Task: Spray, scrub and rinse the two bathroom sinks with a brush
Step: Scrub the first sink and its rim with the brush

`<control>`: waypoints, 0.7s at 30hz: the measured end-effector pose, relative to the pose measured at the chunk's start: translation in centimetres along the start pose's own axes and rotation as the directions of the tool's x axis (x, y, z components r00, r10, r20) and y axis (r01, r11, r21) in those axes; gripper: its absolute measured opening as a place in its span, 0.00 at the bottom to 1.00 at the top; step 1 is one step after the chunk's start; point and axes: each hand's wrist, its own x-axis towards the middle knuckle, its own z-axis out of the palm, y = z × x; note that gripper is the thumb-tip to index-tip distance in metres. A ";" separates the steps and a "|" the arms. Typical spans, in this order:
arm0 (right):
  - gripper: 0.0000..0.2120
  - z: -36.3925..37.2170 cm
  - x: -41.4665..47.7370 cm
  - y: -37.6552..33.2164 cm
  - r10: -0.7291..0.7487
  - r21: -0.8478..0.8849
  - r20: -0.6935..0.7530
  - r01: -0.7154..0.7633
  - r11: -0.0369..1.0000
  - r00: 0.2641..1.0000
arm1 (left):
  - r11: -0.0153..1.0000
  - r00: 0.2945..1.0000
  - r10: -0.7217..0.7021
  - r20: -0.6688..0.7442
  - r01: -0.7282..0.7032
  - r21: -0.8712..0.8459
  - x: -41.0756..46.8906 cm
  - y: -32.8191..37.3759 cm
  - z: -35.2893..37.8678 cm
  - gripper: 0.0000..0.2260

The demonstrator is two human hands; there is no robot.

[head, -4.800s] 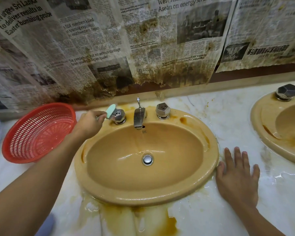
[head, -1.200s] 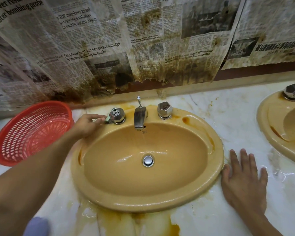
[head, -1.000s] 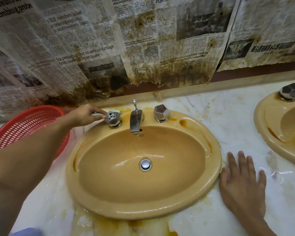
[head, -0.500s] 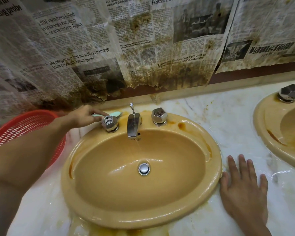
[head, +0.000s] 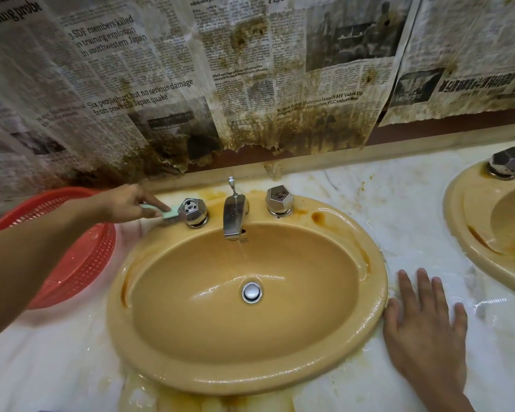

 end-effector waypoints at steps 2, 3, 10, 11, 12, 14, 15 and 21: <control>0.31 0.0 0.0 -0.1 0.002 -0.009 0.000 -0.002 1.000 1.000 | 0.996 0.999 -0.052 0.010 0.053 -0.072 -2.6 -0.2 1.3 0.14; 0.31 0.0 0.0 -0.2 0.001 -0.015 -0.003 -0.001 1.000 1.000 | 0.992 0.997 -0.080 0.003 0.080 -0.098 -3.5 -0.1 2.2 0.12; 0.32 -0.4 -0.2 -0.2 -0.016 -0.037 0.009 0.016 0.999 1.000 | 0.877 0.865 -0.392 -0.312 0.249 -0.411 -3.5 4.5 8.0 0.11; 0.32 -0.4 -0.2 -0.2 -0.014 -0.035 0.011 0.015 0.999 1.000 | 0.863 0.846 -0.424 -0.323 0.269 -0.428 -3.8 5.3 8.7 0.11; 0.32 -0.4 -0.2 -0.1 -0.013 -0.032 0.012 0.014 0.999 1.000 | 0.851 0.831 -0.449 -0.329 0.285 -0.442 -4.4 5.9 9.2 0.12; 0.32 -0.5 -0.3 -0.2 -0.017 -0.025 0.017 0.018 1.000 1.000 | 0.824 0.815 -0.484 -0.319 0.302 -0.480 -5.8 6.6 10.3 0.12; 0.32 -0.5 -0.3 -0.2 -0.018 -0.023 0.019 0.019 1.000 1.000 | 0.809 0.809 -0.497 -0.313 0.301 -0.505 -6.5 7.0 10.8 0.12; 0.32 -0.4 -0.2 -0.1 -0.013 -0.031 0.020 0.014 0.999 1.000 | 0.704 0.730 -0.590 -0.345 0.256 -0.663 -7.2 10.9 13.3 0.14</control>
